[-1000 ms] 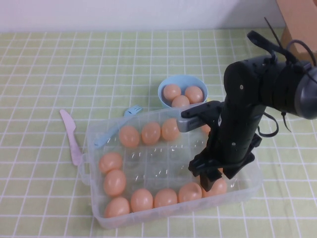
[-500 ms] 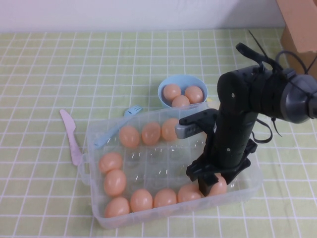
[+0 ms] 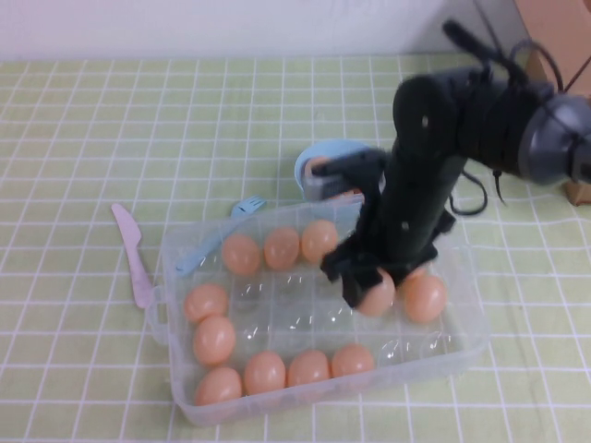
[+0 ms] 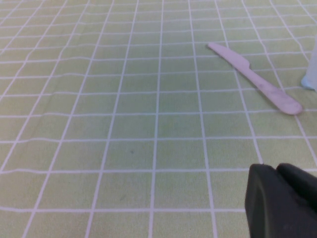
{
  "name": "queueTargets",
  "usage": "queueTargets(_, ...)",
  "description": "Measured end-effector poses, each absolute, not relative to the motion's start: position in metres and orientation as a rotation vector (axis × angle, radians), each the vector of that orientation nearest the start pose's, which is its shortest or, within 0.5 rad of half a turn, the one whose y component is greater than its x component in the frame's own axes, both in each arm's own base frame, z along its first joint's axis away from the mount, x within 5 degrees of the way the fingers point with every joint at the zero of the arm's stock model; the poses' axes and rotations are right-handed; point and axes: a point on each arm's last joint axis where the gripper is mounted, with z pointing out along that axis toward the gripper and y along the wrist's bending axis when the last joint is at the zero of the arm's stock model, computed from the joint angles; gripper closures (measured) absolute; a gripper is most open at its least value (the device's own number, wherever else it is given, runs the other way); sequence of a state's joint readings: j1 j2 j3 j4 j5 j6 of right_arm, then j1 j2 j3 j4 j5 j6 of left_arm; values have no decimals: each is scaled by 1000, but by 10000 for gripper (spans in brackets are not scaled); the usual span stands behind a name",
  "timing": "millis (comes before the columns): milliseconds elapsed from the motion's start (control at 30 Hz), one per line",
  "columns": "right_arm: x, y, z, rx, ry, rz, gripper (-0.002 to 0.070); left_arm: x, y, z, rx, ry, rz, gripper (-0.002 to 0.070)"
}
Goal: Take an egg out of the egg box
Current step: Place the egg in the bowl
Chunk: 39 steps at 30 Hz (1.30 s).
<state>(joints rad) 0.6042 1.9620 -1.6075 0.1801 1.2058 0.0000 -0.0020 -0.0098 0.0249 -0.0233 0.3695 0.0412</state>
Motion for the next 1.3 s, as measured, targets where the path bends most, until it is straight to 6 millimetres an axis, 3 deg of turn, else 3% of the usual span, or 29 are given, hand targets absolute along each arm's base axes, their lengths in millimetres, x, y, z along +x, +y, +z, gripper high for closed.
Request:
queueTargets(233, 332, 244, 293, -821, 2776, 315, 307, 53, -1, 172, 26, 1868, 4, 678)
queueTargets(367, 342, 233, 309, -842, 2677, 105, 307, 53, -1, 172, 26, 1868, 4, 678)
queueTargets(500, 358, 230, 312, -823, 2540, 20, 307, 53, -1, 172, 26, 1868, 4, 678)
queueTargets(633, 381, 235, 303, -783, 2405, 48, 307, 53, -1, 172, 26, 1868, 4, 678)
queueTargets(900, 422, 250, 254, -744, 2254, 105, 307, 53, -1, 172, 26, 1868, 4, 678)
queueTargets(1133, 440, 242, 226, -702, 2276, 112, 266, 53, -1, 172, 26, 1868, 4, 678)
queueTargets(1300, 442, 240, 223, -686, 2285, 123, 204, 53, -1, 172, 26, 1868, 4, 678)
